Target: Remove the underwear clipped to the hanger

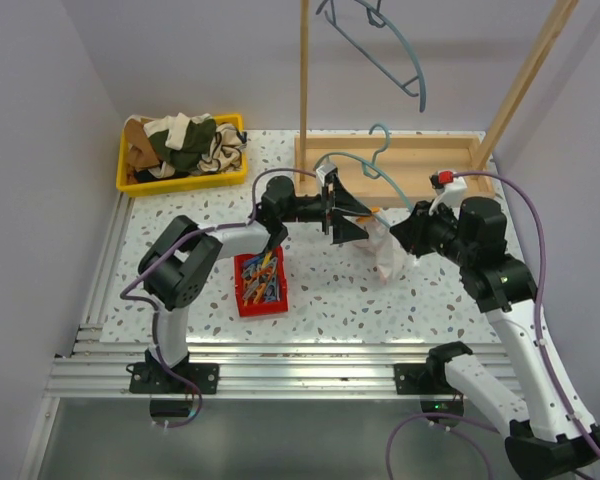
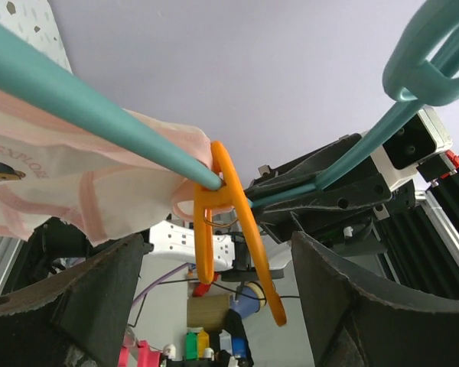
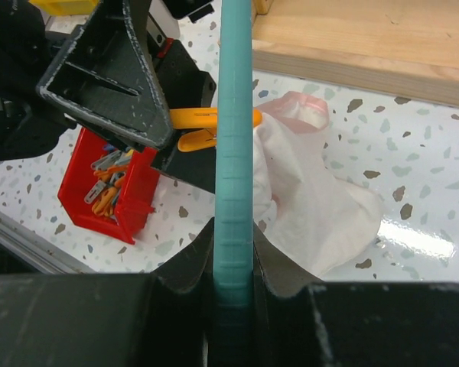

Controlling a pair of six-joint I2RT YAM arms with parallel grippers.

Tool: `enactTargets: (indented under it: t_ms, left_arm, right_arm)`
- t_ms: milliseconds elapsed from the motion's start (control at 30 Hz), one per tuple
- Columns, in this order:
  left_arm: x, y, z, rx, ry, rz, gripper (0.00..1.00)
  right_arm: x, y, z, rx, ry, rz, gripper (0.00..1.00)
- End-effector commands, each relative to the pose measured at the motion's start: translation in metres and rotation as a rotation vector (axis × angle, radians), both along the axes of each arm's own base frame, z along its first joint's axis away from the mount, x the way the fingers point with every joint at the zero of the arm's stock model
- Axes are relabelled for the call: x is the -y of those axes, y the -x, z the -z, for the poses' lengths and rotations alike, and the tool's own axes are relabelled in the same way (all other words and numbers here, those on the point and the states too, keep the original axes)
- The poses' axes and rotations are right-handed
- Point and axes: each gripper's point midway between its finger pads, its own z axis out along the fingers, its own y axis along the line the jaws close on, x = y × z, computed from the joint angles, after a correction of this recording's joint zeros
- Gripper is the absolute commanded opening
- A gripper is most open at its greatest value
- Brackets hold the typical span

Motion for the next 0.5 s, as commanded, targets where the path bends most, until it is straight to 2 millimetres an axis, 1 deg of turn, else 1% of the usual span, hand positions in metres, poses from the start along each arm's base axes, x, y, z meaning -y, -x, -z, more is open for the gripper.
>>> enactTargets:
  t_ms: [0, 133, 233, 267, 333, 367, 433, 467]
  left_arm:
    - [-0.001, 0.004, -0.01, 0.027, 0.063, 0.022, 0.81]
    - [0.0, 0.002, -0.004, 0.015, 0.062, 0.023, 0.76]
    - [0.001, 0.0, -0.006, 0.012, 0.083, 0.015, 0.68]
    - [0.001, 0.0, -0.006, 0.012, 0.09, 0.013, 0.58]
    - [0.001, -0.001, -0.008, 0.006, 0.102, 0.014, 0.49]
    - [0.001, -0.001, -0.008, 0.004, 0.106, 0.012, 0.37]
    - [0.001, -0.003, -0.008, 0.008, 0.109, 0.009, 0.28]
    - [0.001, -0.003, -0.008, 0.006, 0.109, 0.009, 0.2]
  right_arm:
    - [-0.01, -0.007, -0.027, 0.094, -0.047, -0.039, 0.0]
    - [-0.013, -0.005, -0.027, 0.091, -0.05, -0.061, 0.0]
    - [-0.012, -0.004, -0.024, 0.083, -0.037, -0.063, 0.0]
    - [-0.012, -0.004, -0.021, 0.077, -0.034, -0.062, 0.0]
    - [-0.012, -0.003, -0.021, 0.079, -0.034, -0.066, 0.0]
    - [-0.012, -0.003, -0.02, 0.077, -0.033, -0.066, 0.0]
    - [-0.012, -0.003, -0.019, 0.077, -0.028, -0.066, 0.0]
    - [-0.011, -0.003, -0.018, 0.077, -0.025, -0.064, 0.0]
